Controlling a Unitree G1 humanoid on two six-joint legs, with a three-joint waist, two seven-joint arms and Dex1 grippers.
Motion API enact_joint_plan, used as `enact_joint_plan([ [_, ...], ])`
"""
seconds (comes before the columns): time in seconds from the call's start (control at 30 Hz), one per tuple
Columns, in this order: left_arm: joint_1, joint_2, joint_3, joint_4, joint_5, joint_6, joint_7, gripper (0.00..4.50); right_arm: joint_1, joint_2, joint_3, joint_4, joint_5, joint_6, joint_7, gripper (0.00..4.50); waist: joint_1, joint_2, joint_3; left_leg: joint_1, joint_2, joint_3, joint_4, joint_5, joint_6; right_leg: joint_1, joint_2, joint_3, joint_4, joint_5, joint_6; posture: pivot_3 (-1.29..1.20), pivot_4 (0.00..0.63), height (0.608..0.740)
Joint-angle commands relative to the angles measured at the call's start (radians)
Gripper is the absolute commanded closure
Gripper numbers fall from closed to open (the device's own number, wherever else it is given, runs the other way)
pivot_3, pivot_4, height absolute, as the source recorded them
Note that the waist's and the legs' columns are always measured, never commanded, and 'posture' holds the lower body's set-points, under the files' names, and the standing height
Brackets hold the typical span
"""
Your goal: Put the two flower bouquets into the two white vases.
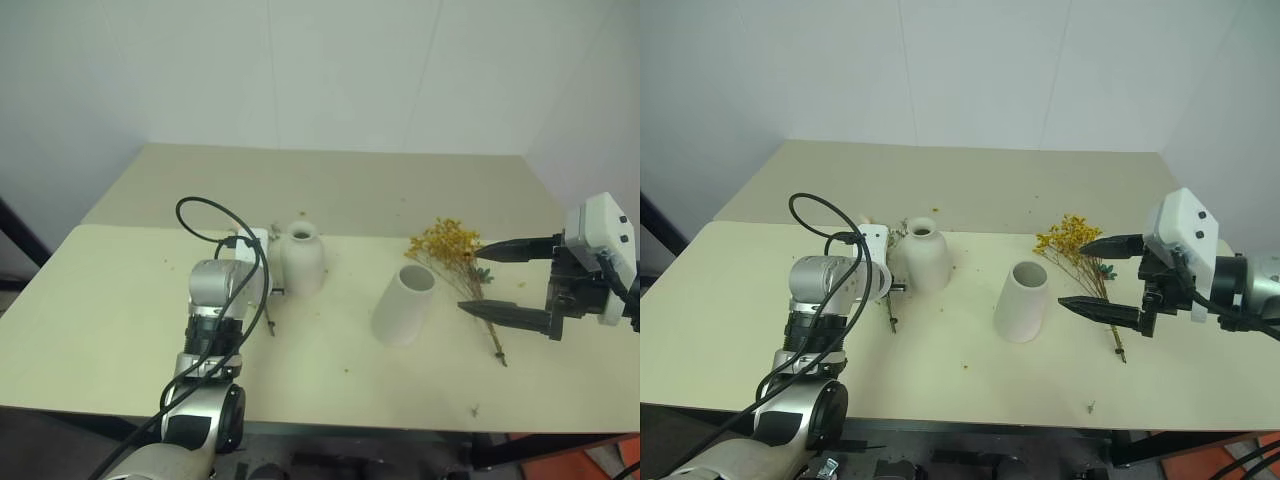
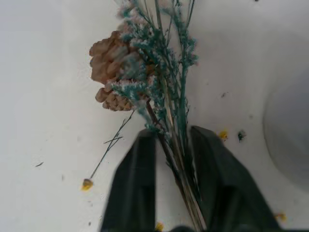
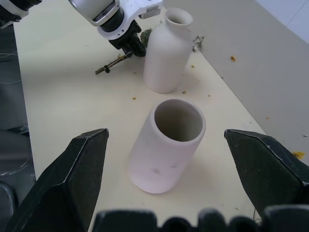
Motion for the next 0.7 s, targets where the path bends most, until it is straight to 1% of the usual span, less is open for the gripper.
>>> enact_joint_plan([
  [0.03,-0.006,0.002,-0.010,-0.012,0.047,-0.009,-0.015,4.48,0.001,-0.015,-0.046,-0.016,-0.003,0.002,-0.006,0.00,-0.001,0.000,0.000,0.000,0.000,0.000,0.000,0.000,0.000,0.000,0.000,0.000,0.000,0.000,0.000,0.00,0.150,0.740],
  [0.13,0.007,0.015,-0.038,-0.036,0.074,-0.009,-0.038,4.48,0.003,-0.015,-0.048,-0.017,-0.002,0.001,-0.007,0.00,-0.001,0.000,0.000,0.000,0.000,0.000,0.000,0.000,0.000,0.000,0.000,0.000,0.000,0.000,0.000,0.00,0.150,0.740],
  [0.23,0.022,0.030,-0.046,-0.110,0.099,-0.064,-0.056,4.48,0.005,-0.016,-0.048,-0.017,-0.004,-0.001,-0.006,0.00,-0.002,0.000,0.000,0.000,0.000,0.000,0.000,0.000,0.000,0.000,0.000,0.000,0.000,0.000,0.000,0.00,0.150,0.740],
  [0.27,0.028,0.022,-0.017,-0.137,0.111,-0.110,-0.039,4.48,0.006,-0.017,-0.050,-0.017,-0.006,-0.001,-0.006,0.00,-0.002,0.000,0.000,0.000,0.000,0.000,0.000,0.000,0.000,0.000,0.000,0.000,0.000,0.000,0.000,0.00,0.150,0.740],
  [0.3,0.044,0.028,0.003,-0.173,0.129,-0.196,-0.025,4.48,0.008,-0.018,-0.055,-0.018,-0.005,0.001,-0.006,0.00,-0.001,0.000,0.000,0.000,0.000,0.000,0.000,0.000,0.000,0.000,0.000,0.000,0.000,0.000,0.000,0.00,0.150,0.740],
  [0.37,0.046,0.093,0.016,-0.206,0.144,-0.260,-0.064,4.48,0.013,-0.019,-0.064,-0.021,-0.003,0.004,-0.005,0.00,-0.002,0.000,0.000,0.000,0.001,0.000,0.000,0.000,0.000,0.000,0.000,0.000,0.000,0.000,0.000,0.00,0.150,0.740],
  [0.4,0.031,0.111,0.070,-0.203,0.129,-0.306,-0.072,4.48,0.017,-0.018,-0.069,-0.025,-0.002,0.006,-0.006,0.00,-0.003,0.000,0.000,0.000,0.001,0.000,0.000,0.000,0.000,0.000,0.000,0.000,0.000,0.000,0.000,0.00,0.150,0.740],
  [0.47,0.014,0.117,0.139,-0.193,0.109,-0.359,-0.071,4.48,0.023,-0.018,-0.075,-0.028,-0.001,0.007,-0.007,0.00,-0.002,0.000,0.000,0.000,0.001,0.000,0.000,0.000,0.000,-0.001,0.000,0.000,0.001,0.000,0.000,0.00,0.150,0.740],
  [0.5,0.013,0.148,0.149,-0.172,0.110,-0.458,-0.105,4.48,0.027,-0.016,-0.078,-0.032,-0.001,0.008,-0.010,0.00,0.000,0.000,0.000,0.000,0.001,0.000,0.000,0.000,0.000,0.000,0.000,0.000,0.001,0.000,0.000,0.00,0.150,0.740],
  [0.57,0.018,0.205,0.145,-0.118,0.099,-0.662,-0.232,4.48,0.029,-0.006,-0.081,-0.042,0.007,0.008,-0.019,0.00,0.001,0.000,0.000,0.000,0.001,0.000,0.000,0.000,0.000,0.000,0.000,0.000,0.000,0.000,0.000,0.00,0.150,0.740],
  [0.63,0.005,0.232,0.145,-0.044,0.070,-0.812,-0.351,4.48,0.024,0.008,-0.079,-0.051,0.018,0.006,-0.034,0.00,0.005,0.000,0.000,0.000,0.001,0.000,0.000,0.000,0.000,0.000,0.000,-0.001,0.000,0.000,0.000,0.00,0.150,0.740],
  [0.7,-0.020,0.202,0.231,0.015,-0.098,-0.924,-0.551,4.48,0.022,0.021,-0.075,-0.065,0.021,0.004,-0.054,0.00,0.015,0.000,0.000,0.000,0.000,0.000,0.000,0.000,0.000,0.000,0.000,-0.001,0.000,0.000,0.000,0.00,0.150,0.740],
])
